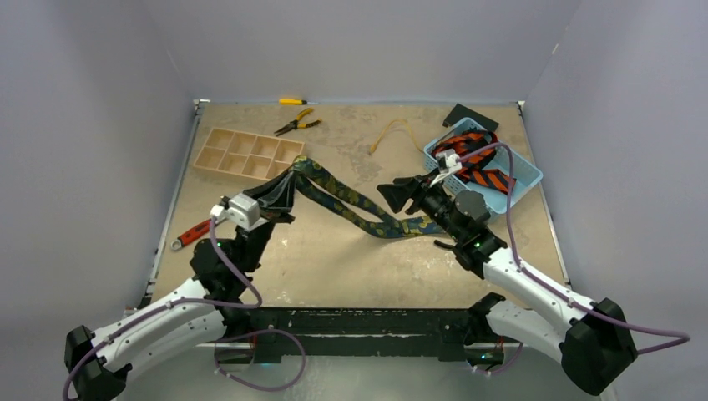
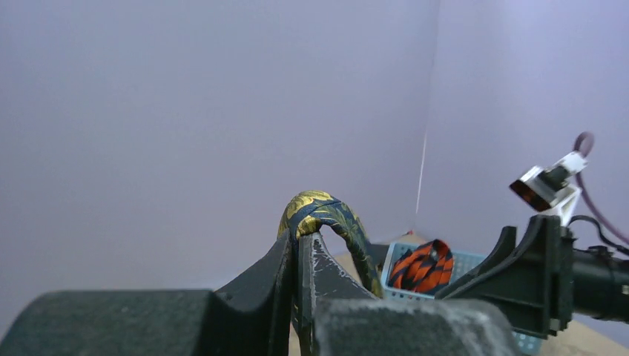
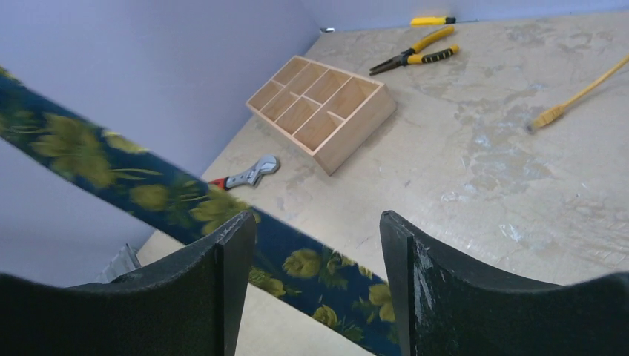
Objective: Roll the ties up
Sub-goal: Flatten out the tie at the center of the board.
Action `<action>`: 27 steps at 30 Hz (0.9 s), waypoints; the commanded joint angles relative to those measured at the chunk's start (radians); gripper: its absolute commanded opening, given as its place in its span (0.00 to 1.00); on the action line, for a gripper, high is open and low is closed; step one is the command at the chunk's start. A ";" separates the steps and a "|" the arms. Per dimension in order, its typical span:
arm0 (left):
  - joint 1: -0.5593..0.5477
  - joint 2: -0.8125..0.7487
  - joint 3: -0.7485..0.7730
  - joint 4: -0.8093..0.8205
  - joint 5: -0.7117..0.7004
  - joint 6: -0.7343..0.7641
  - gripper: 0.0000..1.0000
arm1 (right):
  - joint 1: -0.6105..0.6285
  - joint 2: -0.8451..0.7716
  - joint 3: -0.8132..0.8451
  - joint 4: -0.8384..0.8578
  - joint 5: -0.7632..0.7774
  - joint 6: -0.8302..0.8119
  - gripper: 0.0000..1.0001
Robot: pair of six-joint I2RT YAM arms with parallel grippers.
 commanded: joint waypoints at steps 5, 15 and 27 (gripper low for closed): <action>-0.007 -0.140 -0.360 0.273 -0.041 -0.045 0.00 | 0.005 -0.029 -0.008 0.019 0.040 -0.018 0.67; -0.024 -0.067 -0.605 0.469 -0.257 -0.124 0.00 | 0.011 0.019 -0.068 0.069 0.038 0.000 0.65; -0.026 -0.097 -0.598 0.278 -0.548 -0.078 0.08 | 0.014 0.050 -0.129 0.076 0.109 0.019 0.66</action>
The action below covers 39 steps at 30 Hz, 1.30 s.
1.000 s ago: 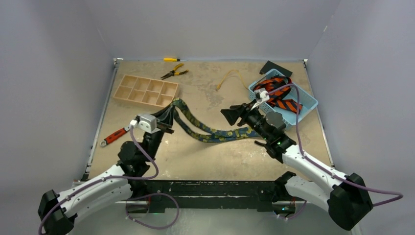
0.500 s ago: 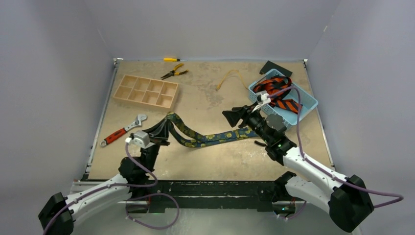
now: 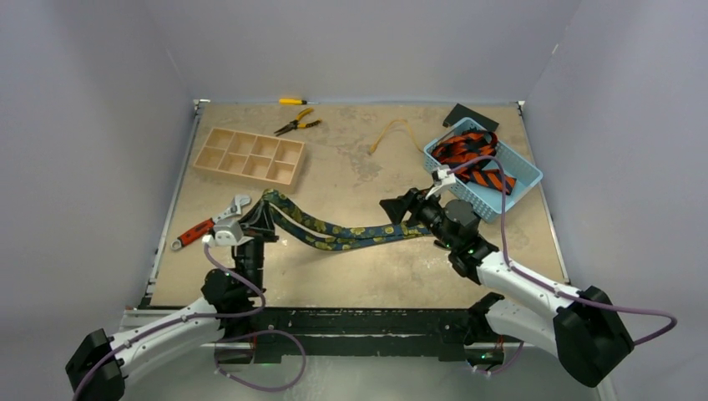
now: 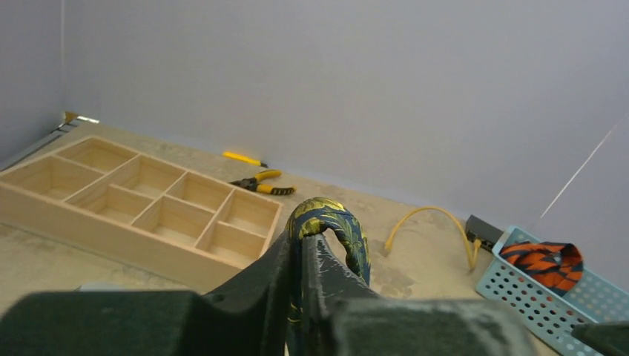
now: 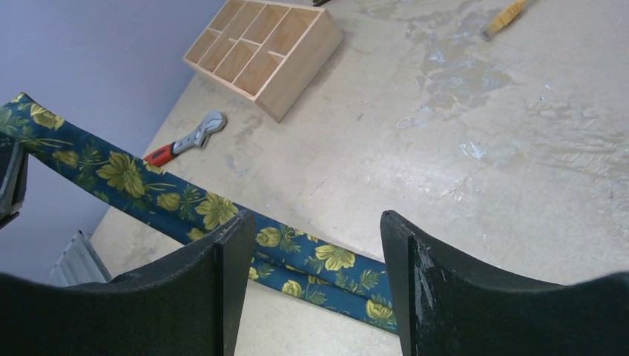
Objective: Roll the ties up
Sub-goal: Flatten out the tie at the center of the board.
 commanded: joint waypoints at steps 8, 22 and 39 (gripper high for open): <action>0.013 0.641 0.024 0.696 0.138 0.336 0.00 | 0.007 0.007 0.001 0.101 0.036 0.009 0.66; 0.367 0.697 0.318 0.399 0.559 0.042 0.00 | 0.008 -0.123 0.028 0.024 0.095 -0.033 0.67; 0.494 0.715 0.069 0.371 0.511 -0.176 0.11 | 0.007 -0.067 0.012 0.095 0.062 -0.013 0.67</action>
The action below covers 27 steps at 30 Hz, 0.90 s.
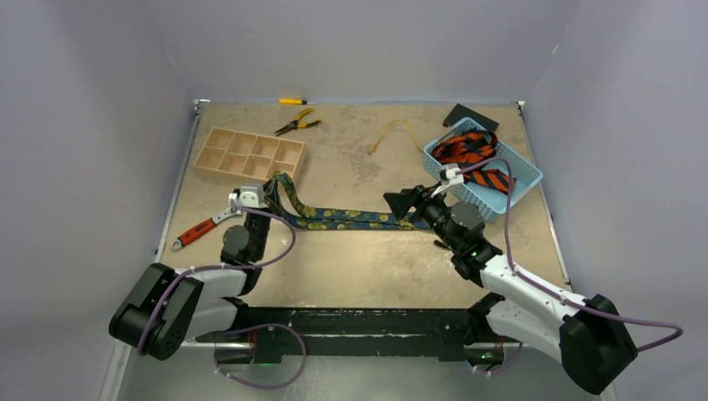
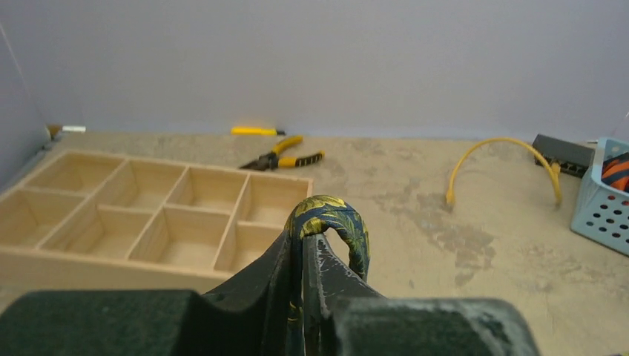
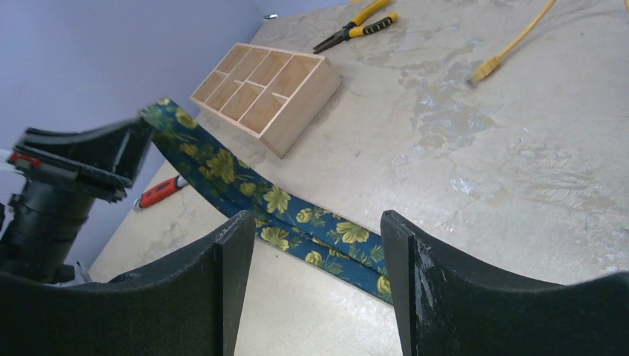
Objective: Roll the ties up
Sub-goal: Flatten out the tie at the center of the board.
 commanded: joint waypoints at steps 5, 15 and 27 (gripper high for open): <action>-0.107 -0.113 -0.100 -0.029 -0.218 -0.053 0.42 | 0.003 -0.019 0.011 0.056 -0.006 0.004 0.67; -0.272 -0.383 -0.026 -0.572 -0.555 0.021 0.91 | 0.004 -0.041 0.009 0.044 -0.007 0.006 0.68; -0.348 -0.605 0.063 -1.023 -0.863 -0.113 0.94 | 0.005 -0.037 0.007 0.043 -0.006 0.010 0.68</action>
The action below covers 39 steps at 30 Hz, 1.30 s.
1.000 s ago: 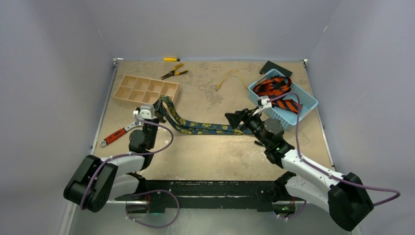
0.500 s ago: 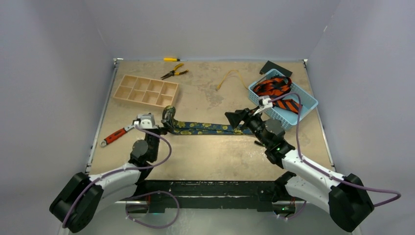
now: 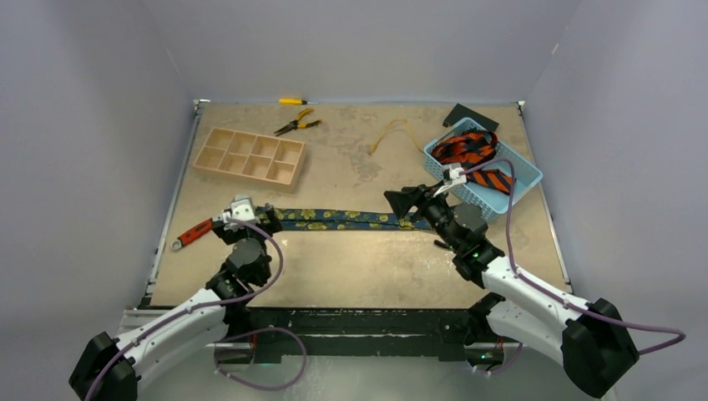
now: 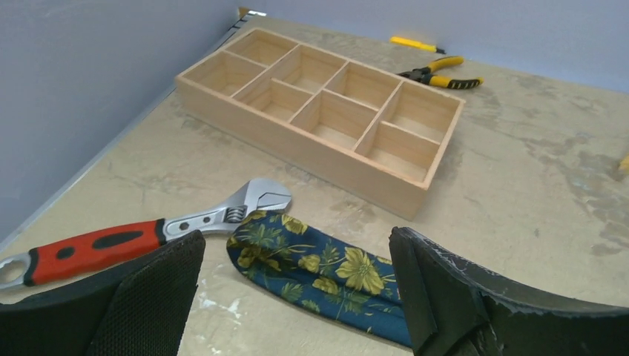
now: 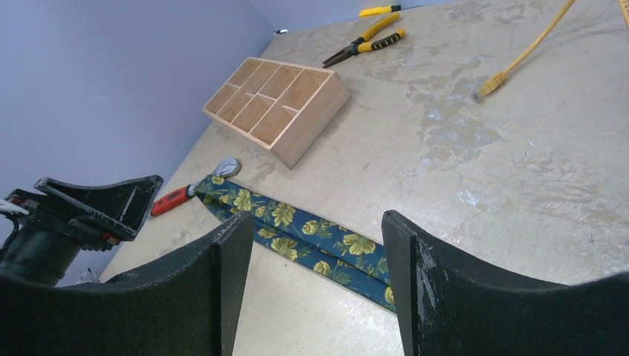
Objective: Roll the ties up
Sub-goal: Flatten out the tie at the center of the board.
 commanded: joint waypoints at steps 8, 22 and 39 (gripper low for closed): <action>-0.007 -0.139 0.306 -0.454 0.033 -0.194 0.92 | 0.005 0.136 0.048 -0.051 -0.006 0.026 0.66; 0.016 -0.097 0.421 -0.925 -0.002 -0.759 0.85 | 0.186 0.578 0.310 -0.106 0.128 0.063 0.60; 0.531 0.252 0.399 -0.706 0.587 -0.759 0.79 | 0.197 0.732 0.263 -0.170 0.180 0.178 0.51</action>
